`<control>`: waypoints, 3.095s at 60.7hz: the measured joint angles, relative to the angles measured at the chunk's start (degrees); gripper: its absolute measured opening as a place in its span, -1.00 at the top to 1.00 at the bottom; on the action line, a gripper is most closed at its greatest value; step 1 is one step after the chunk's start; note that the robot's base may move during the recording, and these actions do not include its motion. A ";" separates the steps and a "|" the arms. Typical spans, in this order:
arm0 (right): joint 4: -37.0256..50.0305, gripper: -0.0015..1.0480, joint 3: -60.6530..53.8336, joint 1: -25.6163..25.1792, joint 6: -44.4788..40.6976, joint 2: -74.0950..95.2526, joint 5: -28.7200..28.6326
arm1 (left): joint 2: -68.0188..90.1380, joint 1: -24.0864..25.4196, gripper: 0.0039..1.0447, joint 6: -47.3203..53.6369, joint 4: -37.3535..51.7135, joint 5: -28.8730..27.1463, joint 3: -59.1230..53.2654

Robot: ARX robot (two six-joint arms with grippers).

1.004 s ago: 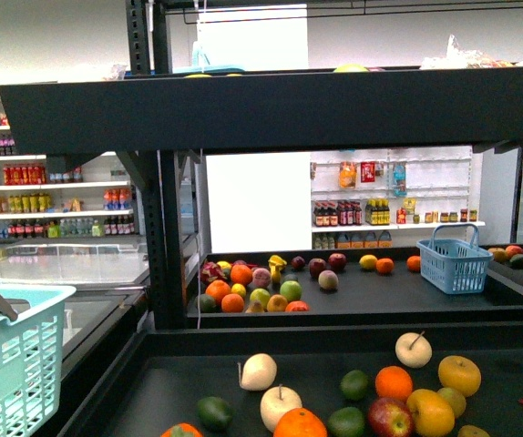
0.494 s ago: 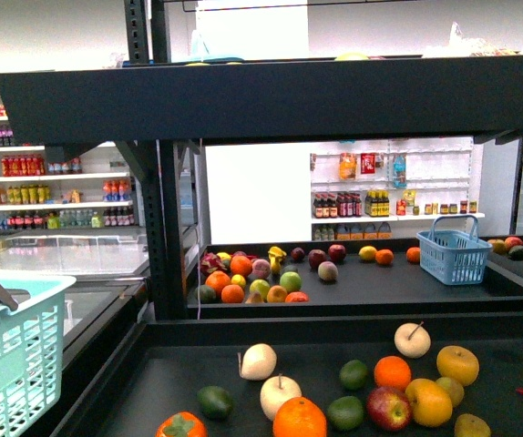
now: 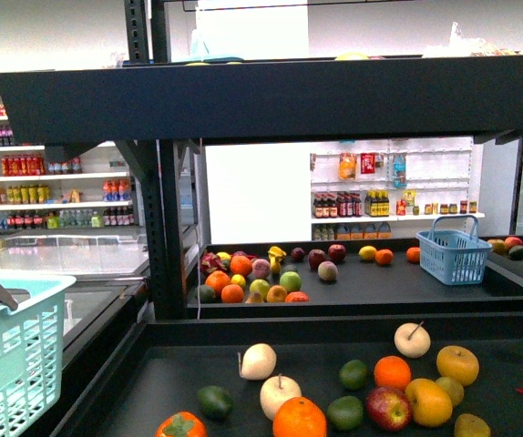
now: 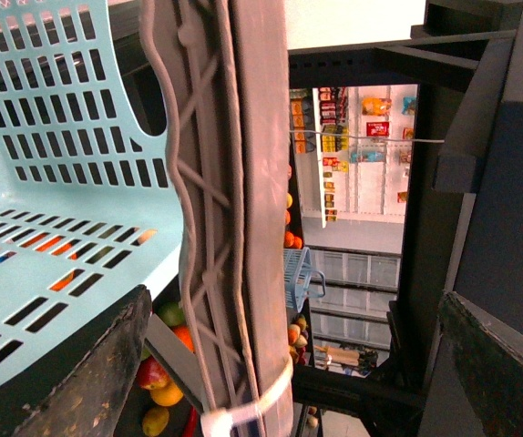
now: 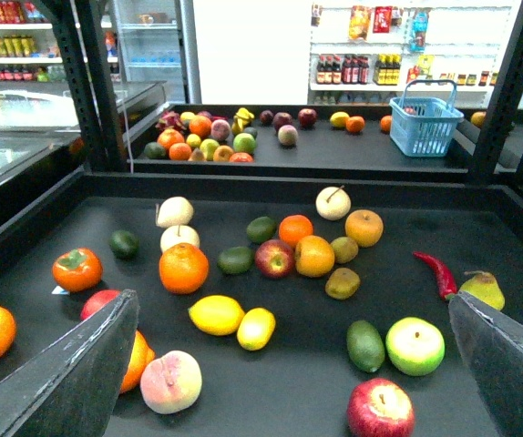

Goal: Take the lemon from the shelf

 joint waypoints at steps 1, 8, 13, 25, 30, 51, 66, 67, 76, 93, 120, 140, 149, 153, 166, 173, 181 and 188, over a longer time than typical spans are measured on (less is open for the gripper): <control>0.00 -0.95 0.00 0.00 0.00 0.00 0.00 | 0.55 -0.07 -0.86 0.07 -0.20 -0.17 0.59; 0.00 -0.95 0.00 0.00 0.00 0.00 0.00 | 3.21 -0.31 -0.86 1.09 -1.79 -0.70 4.46; 0.00 -0.95 0.00 0.00 0.00 0.00 0.00 | 4.72 -0.61 -0.85 1.42 -2.45 -1.09 6.60; 0.00 -0.95 0.00 0.00 0.00 0.00 0.00 | 7.26 -1.18 -0.22 1.97 -3.17 -1.99 9.70; 0.00 -0.95 0.00 0.00 0.00 0.00 0.00 | 7.26 -1.27 0.09 2.19 -3.06 -2.03 9.68; 0.00 -0.95 0.00 0.00 0.00 0.00 0.00 | 2.71 -2.08 0.74 8.70 -8.98 -1.95 6.19; 0.00 -0.95 0.00 0.00 0.00 0.00 0.00 | -9.22 -8.94 0.77 22.45 -14.29 0.70 0.63; 0.00 -0.95 0.00 0.00 0.00 0.00 0.00 | -9.97 -9.77 0.77 22.99 -14.32 1.18 0.17; 0.00 -0.95 0.00 0.00 0.00 0.00 -0.02 | -14.03 -16.96 0.77 27.91 -15.15 5.75 -2.75; 0.00 -0.95 0.00 0.00 0.00 0.00 0.02 | -13.73 -31.32 0.77 29.77 -12.46 5.73 -6.25; 0.00 -0.95 0.00 0.00 0.00 0.00 -0.02 | -4.50 -46.05 0.78 30.82 -9.25 3.80 -1.29; 3.63 -0.95 1.38 0.35 -2.12 13.31 13.22 | -2.27 -46.64 0.79 32.46 -11.56 -0.46 1.31; 9.92 -0.95 9.35 -8.24 0.61 38.64 0.17 | -2.27 -46.71 0.79 32.54 -11.56 -0.13 1.31; 13.35 -0.95 14.60 -11.43 0.87 51.23 -3.80 | -2.27 -46.75 0.79 32.54 -11.54 0.24 1.31; 15.65 -0.95 34.03 -13.11 -0.15 91.73 -6.99 | -2.27 -46.75 0.79 32.59 -11.54 -0.17 1.33; 14.93 -0.95 44.81 -11.17 -2.60 109.35 -5.22 | -2.23 -46.75 0.79 32.54 -11.56 -0.33 1.40; 13.09 -0.95 55.49 -8.83 -3.98 121.44 -3.28 | -2.23 -46.75 0.79 32.59 -11.56 0.02 1.42; 10.88 -0.95 63.65 -6.69 -3.85 129.20 -2.58 | -2.23 -46.75 0.79 32.57 -11.56 0.02 1.42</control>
